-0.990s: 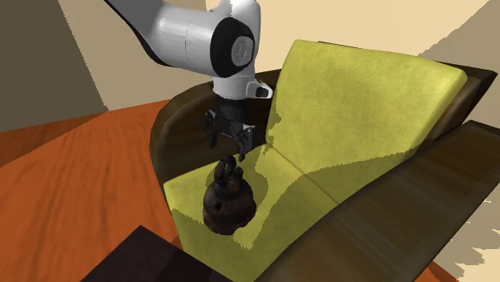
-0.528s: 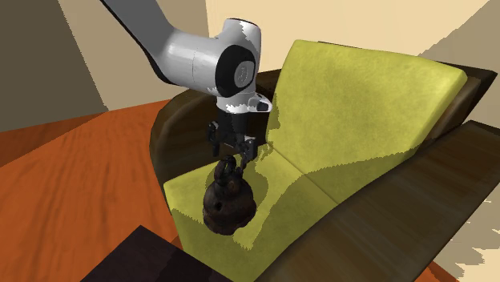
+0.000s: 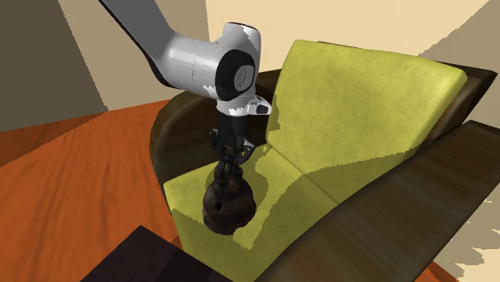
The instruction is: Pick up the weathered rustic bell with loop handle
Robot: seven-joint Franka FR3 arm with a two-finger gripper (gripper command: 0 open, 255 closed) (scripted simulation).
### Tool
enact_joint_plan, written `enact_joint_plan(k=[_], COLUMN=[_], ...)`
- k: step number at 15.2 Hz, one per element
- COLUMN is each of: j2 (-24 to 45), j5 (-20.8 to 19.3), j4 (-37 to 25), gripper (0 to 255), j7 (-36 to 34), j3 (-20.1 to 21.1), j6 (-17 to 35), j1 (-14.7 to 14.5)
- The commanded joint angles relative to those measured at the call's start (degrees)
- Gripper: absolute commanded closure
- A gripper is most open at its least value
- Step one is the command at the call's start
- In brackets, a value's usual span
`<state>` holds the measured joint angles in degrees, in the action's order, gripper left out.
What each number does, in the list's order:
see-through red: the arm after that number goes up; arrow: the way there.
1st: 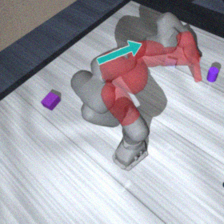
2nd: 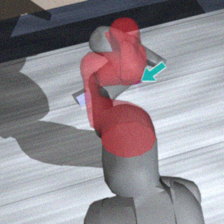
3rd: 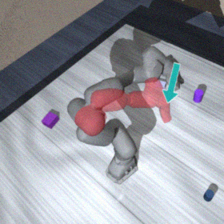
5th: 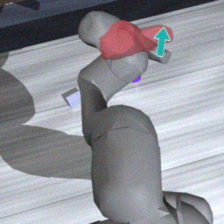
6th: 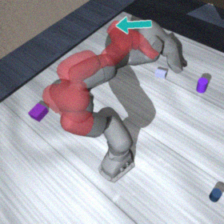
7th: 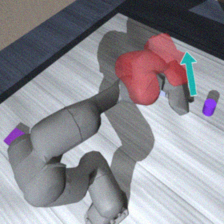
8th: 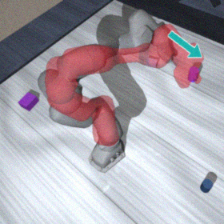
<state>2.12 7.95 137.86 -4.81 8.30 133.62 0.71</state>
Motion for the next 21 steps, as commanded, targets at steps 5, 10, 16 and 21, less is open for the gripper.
enact_joint_plan(k=[5,10,16,21], j2=[-0.61,-3.47,-6.5,-7.92], j5=[0.01,0.05,0.05,0.03], j4=[-0.18,-1.31,-3.09,-4.2], gripper=[255,255,255,255], j7=[0.0,-0.21,-0.49,-0.64], j3=[-0.02,-0.09,-0.2,-0.28], j6=[-0.84,-4.82,-9.61,-12.13], j1=[0.03,0.1,0.18,0.22])
